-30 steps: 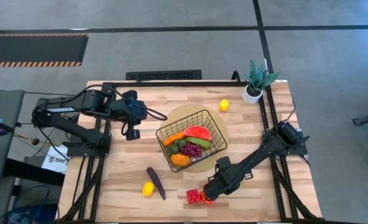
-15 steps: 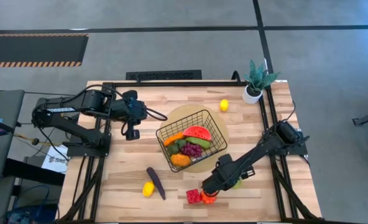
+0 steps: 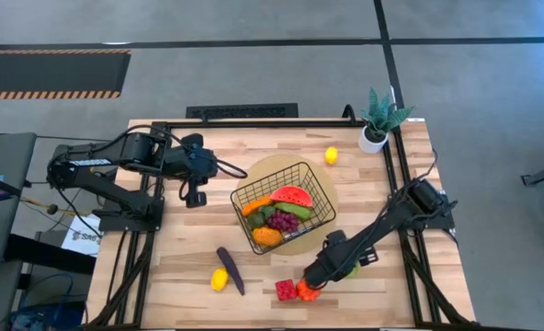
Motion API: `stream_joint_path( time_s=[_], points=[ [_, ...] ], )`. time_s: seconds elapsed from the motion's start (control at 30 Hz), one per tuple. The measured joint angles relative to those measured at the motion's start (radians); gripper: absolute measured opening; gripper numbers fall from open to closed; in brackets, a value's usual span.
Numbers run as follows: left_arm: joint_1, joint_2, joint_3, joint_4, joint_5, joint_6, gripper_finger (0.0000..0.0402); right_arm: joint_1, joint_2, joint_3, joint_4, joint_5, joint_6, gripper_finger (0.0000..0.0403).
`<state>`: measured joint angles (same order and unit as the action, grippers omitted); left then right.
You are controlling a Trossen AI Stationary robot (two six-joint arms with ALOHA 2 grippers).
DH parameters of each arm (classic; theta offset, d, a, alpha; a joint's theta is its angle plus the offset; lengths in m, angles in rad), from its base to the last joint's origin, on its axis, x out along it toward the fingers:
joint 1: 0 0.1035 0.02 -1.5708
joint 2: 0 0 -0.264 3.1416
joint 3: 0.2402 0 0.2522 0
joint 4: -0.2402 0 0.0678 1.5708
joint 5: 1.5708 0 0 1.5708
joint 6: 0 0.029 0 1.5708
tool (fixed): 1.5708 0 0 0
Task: Build produce basket
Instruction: Put the green chayote into the wire basket
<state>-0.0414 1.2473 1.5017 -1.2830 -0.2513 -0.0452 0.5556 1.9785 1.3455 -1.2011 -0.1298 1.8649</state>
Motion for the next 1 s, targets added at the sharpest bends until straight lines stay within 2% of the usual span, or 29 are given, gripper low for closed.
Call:
stream_joint_path(
  time_s=[0.37,0.47,0.63,1.0],
  points=[
    [0.0,0.0,0.0,0.016,0.008,-0.001,0.0,0.0,0.002,-0.039,0.03,-0.002,0.018,0.0292],
    [0.0,0.0,0.0,0.019,0.008,-0.001,0.0,-0.001,0.002,-0.039,0.03,0.0,0.02,0.0262],
    [0.0,0.0,0.0,0.019,0.007,-0.002,0.0,-0.002,0.003,-0.039,0.032,0.002,0.02,0.0185],
    [0.0,0.0,0.0,0.018,0.007,-0.001,0.0,-0.002,0.001,-0.039,0.034,0.021,0.021,0.0184]
  ],
)
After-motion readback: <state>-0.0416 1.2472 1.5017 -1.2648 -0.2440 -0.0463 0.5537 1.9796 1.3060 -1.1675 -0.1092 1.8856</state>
